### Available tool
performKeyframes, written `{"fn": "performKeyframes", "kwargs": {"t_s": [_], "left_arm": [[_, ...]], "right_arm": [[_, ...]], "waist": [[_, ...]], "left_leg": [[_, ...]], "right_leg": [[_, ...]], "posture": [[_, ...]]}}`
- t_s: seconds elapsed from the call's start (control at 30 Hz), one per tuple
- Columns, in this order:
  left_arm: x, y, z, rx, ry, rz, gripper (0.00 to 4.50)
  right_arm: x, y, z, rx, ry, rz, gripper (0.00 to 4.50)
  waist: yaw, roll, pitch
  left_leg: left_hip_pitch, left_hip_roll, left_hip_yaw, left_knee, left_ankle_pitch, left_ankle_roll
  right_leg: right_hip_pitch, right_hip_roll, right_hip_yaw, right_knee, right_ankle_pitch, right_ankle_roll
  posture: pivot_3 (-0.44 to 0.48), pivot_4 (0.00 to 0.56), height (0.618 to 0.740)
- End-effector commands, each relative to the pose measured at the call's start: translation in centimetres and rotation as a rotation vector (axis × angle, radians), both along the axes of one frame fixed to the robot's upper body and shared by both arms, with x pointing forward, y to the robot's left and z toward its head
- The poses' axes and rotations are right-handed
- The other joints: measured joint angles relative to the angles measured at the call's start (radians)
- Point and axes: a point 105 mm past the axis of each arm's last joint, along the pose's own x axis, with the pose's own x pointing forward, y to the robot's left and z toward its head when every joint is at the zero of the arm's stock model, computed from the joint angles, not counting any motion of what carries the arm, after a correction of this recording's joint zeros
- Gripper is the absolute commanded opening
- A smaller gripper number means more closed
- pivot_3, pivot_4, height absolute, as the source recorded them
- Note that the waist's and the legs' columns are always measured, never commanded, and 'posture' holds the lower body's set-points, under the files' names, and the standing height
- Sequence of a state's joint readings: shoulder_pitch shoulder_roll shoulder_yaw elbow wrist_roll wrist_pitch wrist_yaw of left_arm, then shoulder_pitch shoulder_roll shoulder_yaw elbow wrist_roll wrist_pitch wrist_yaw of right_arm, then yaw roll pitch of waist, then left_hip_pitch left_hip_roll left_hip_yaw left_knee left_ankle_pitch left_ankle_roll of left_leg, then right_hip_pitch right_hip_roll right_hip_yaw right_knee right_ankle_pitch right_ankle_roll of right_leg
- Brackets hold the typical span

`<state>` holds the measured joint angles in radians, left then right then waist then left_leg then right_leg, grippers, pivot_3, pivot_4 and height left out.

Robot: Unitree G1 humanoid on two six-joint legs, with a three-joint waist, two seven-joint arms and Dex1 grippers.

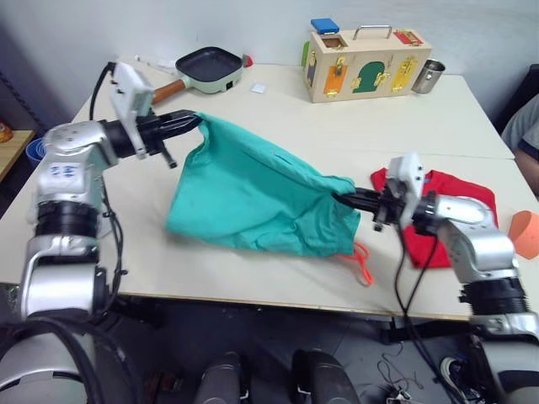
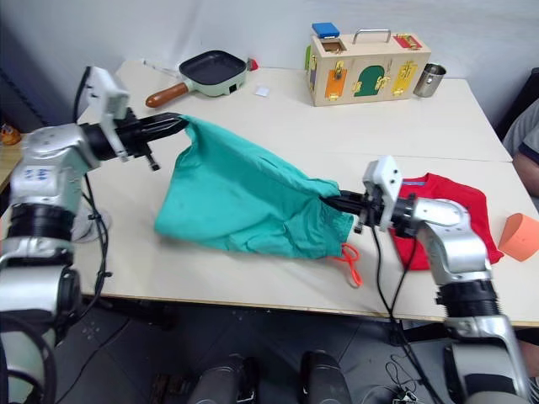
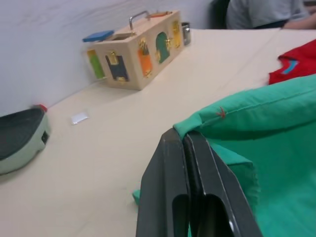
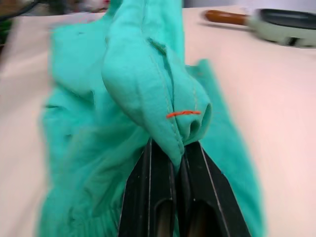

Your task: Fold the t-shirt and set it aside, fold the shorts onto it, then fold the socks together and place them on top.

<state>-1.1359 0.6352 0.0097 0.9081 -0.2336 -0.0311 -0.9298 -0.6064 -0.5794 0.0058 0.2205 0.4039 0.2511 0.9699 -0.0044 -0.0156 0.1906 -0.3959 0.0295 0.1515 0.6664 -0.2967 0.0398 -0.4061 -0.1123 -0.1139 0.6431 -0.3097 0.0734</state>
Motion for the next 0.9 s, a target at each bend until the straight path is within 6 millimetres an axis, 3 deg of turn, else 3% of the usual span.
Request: {"fn": "performKeyframes", "kwargs": {"t_s": [0.03,0.07,0.27,0.37,0.43,0.5,0.67,0.77,0.83,0.9], "left_arm": [[1.3,-0.5,-0.2,0.035,-0.039,0.057,0.0],[1.7,-0.8,-0.7,0.035,-0.029,0.069,0.0],[2.7,-1.6,-3.6,0.053,0.013,0.137,0.0],[2.8,-1.7,-4.5,0.019,0.034,0.14,0.19],[2.7,-1.5,-4.7,0.005,0.036,0.146,0.55],[2.6,-0.7,-4.6,0.015,0.013,0.173,1.19],[0.8,3.2,-2.9,0.037,-0.147,0.202,2.73],[-1.5,2.6,-3.1,0.059,-0.164,0.025,3.65],[-3.9,1.7,-4.6,0.116,-0.124,-0.16,4.3],[-6.0,1.3,-6.6,0.209,-0.077,-0.278,4.48]], "right_arm": [[1.6,-0.7,0.0,0.022,-0.001,-0.139,0.03],[1.7,-0.7,-0.3,0.016,0.003,-0.167,0.03],[1.1,-1.2,-2.2,-0.026,0.029,-0.232,0.03],[1.2,-2.0,-1.6,0.003,0.017,-0.29,0.01],[0.8,-2.3,-1.5,-0.004,0.029,-0.287,0.49],[0.2,-2.7,-1.4,-0.021,0.035,-0.278,1.07],[-2.3,-5.6,1.3,-0.069,-0.077,-0.223,2.76],[-4.7,-4.0,1.9,-0.093,-0.13,-0.022,3.77],[-6.5,-1.9,1.4,-0.122,-0.135,0.12,4.49],[-7.5,0.4,0.2,-0.174,-0.15,0.215,4.5]], "waist": [[0.0,0.0,0.0],[0.0,0.0,0.0],[0.0,0.0,0.0],[0.0,-0.001,0.0],[-0.002,-0.001,0.0],[-0.002,-0.001,0.0],[-0.004,-0.001,0.0],[-0.005,-0.001,0.0],[-0.004,0.0,0.0],[-0.005,0.0,0.0]], "left_leg": [[-0.005,0.0,0.001,0.001,0.0,0.0],[-0.011,0.0,0.001,0.002,0.0,0.0],[-0.013,-0.001,0.002,0.003,0.001,0.001],[-0.013,-0.001,0.003,0.005,0.002,0.003],[-0.013,0.0,0.003,0.008,0.002,0.003],[-0.012,0.0,0.003,0.009,0.002,0.003],[-0.012,0.0,0.002,0.008,0.001,0.003],[-0.012,0.0,0.003,0.007,0.001,0.003],[-0.01,0.001,0.002,0.008,0.001,0.003],[-0.008,0.001,0.002,0.009,0.001,0.003]], "right_leg": [[-0.006,0.0,-0.001,0.002,0.0,0.0],[-0.012,0.0,-0.002,0.003,0.0,0.0],[-0.013,0.003,-0.007,0.003,0.001,0.001],[-0.012,0.002,-0.006,0.004,0.002,0.003],[-0.011,0.002,-0.006,0.004,0.002,0.004],[-0.011,0.001,-0.006,0.005,0.002,0.004],[-0.011,0.0,-0.005,0.004,0.002,0.004],[-0.011,0.0,-0.006,0.004,0.002,0.004],[-0.008,0.001,-0.006,0.003,0.002,0.004],[-0.006,0.001,-0.006,0.004,0.002,0.004]], "posture": [[0.0,0.15,0.74],[0.0,0.15,0.74],[0.0,0.15,0.74],[0.0,0.15,0.74],[0.0,0.15,0.74],[0.0,0.15,0.74],[0.0,0.15,0.74],[0.0,0.15,0.74],[0.0,0.15,0.74],[0.0,0.15,0.74]]}}
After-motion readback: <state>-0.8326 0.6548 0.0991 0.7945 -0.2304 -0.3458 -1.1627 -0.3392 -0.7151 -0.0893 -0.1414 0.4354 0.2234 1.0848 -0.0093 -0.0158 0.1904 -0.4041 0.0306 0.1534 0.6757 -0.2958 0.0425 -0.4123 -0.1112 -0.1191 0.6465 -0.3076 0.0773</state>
